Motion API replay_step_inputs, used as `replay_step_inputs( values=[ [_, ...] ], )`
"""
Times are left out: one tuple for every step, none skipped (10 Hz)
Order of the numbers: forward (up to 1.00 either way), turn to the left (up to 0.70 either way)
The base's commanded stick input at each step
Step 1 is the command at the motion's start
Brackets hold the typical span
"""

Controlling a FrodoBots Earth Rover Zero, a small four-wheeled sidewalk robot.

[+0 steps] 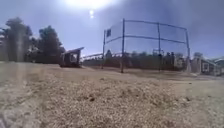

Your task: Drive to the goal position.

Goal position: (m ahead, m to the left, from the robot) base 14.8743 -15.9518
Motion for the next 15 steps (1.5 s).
replay_step_inputs(
  values=[
    [0.43, -0.43],
    [0.43, -0.43],
    [0.43, -0.43],
    [0.43, -0.43],
    [0.43, -0.43],
    [0.43, -0.43],
    [0.43, -0.43],
    [0.43, -0.43],
    [0.43, -0.43],
    [0.43, -0.43],
    [0.43, -0.40],
    [0.43, -0.21],
    [0.43, 0.04],
    [0.43, -0.06],
    [0.43, -0.40]
  ],
)
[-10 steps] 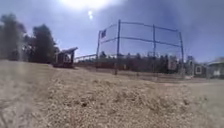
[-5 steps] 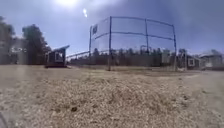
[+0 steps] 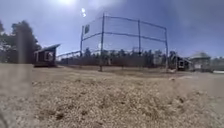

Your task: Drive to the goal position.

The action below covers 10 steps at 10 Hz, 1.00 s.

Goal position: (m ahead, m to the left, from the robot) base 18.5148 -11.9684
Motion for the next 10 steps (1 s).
replay_step_inputs(
  values=[
    [0.43, -0.43],
    [0.43, -0.43],
    [0.43, -0.43],
    [0.43, -0.43],
    [0.43, -0.43],
    [0.43, -0.43],
    [0.43, -0.43],
    [0.43, -0.43],
    [0.43, -0.41],
    [0.43, -0.33]
  ],
)
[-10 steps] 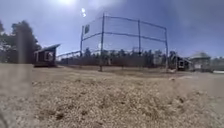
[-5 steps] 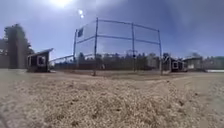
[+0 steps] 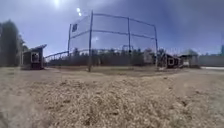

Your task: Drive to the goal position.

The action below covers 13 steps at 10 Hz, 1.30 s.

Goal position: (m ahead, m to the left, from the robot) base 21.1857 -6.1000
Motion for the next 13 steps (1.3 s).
replay_step_inputs(
  values=[
    [0.43, -0.06],
    [0.43, 0.04],
    [0.43, 0.04],
    [0.43, -0.04],
    [0.43, -0.30],
    [0.43, -0.43],
    [0.43, -0.43],
    [0.43, -0.43],
    [0.43, -0.34],
    [0.43, -0.05],
    [0.43, 0.04],
    [0.43, 0.04],
    [0.43, 0.04]
  ],
)
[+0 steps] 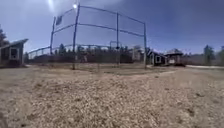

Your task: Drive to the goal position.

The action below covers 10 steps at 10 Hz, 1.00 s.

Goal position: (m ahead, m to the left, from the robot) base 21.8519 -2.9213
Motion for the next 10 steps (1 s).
replay_step_inputs(
  values=[
    [0.43, 0.04],
    [0.43, -0.43],
    [0.43, -0.43],
    [0.43, -0.43],
    [0.43, -0.42],
    [0.43, -0.36],
    [0.43, -0.24],
    [0.43, 0.04],
    [0.43, 0.04],
    [0.43, 0.04]
  ],
)
